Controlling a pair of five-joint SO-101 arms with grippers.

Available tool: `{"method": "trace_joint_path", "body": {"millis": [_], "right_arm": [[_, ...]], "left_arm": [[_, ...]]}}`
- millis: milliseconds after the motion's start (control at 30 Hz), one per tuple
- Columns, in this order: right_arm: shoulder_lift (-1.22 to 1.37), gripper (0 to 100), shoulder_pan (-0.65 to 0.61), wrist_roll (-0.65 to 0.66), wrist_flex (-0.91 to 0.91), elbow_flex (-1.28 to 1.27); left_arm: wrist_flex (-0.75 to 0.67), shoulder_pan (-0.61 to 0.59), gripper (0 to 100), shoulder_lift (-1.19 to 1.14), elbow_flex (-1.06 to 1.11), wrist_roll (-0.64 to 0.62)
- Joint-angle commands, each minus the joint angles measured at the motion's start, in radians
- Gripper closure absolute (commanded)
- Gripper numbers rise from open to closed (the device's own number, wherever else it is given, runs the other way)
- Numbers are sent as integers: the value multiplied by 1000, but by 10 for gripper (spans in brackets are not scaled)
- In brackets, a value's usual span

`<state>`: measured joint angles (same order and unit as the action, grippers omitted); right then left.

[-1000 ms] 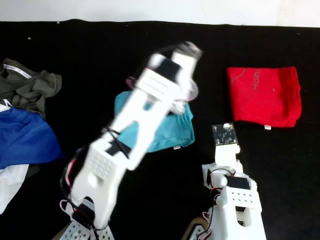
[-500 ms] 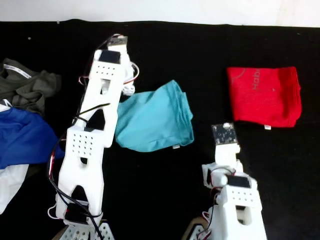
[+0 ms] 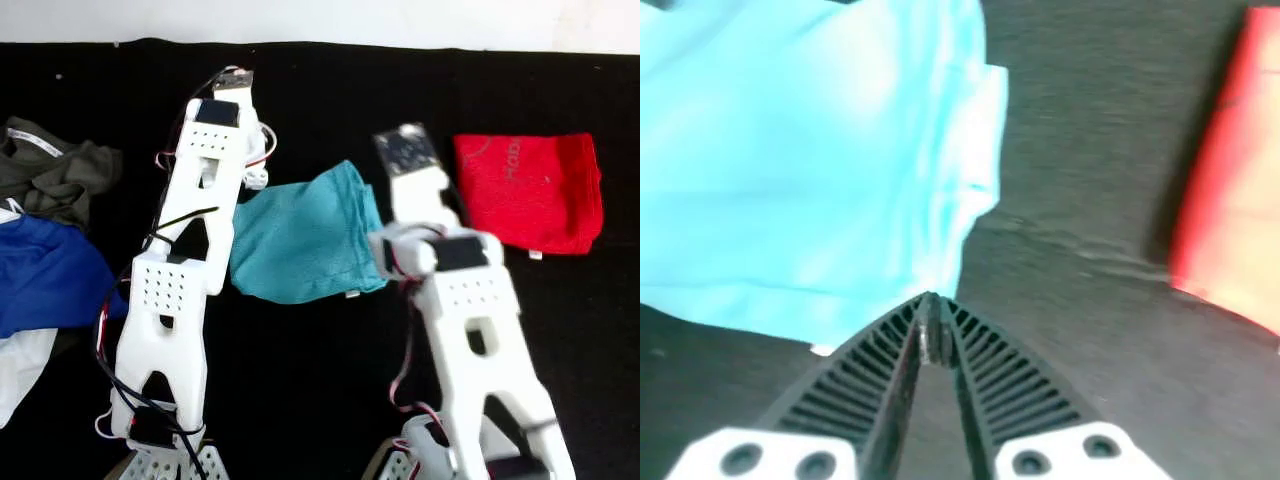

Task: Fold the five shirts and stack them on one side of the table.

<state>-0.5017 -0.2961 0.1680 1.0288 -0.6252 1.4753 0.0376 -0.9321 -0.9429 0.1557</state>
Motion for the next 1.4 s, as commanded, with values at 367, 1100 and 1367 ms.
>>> {"method": "trace_joint_path", "body": {"millis": [367,1100,1367], "right_arm": [[450,993,79,-52,-216,-94],[50,993,96,38,-85,127],[444,993,111,37,-137,412]], "left_arm": [[-18,-31,991,54,-8,-6],[307,1,991,329,-96,-9],[129,166,991,679,533,-63]]}}
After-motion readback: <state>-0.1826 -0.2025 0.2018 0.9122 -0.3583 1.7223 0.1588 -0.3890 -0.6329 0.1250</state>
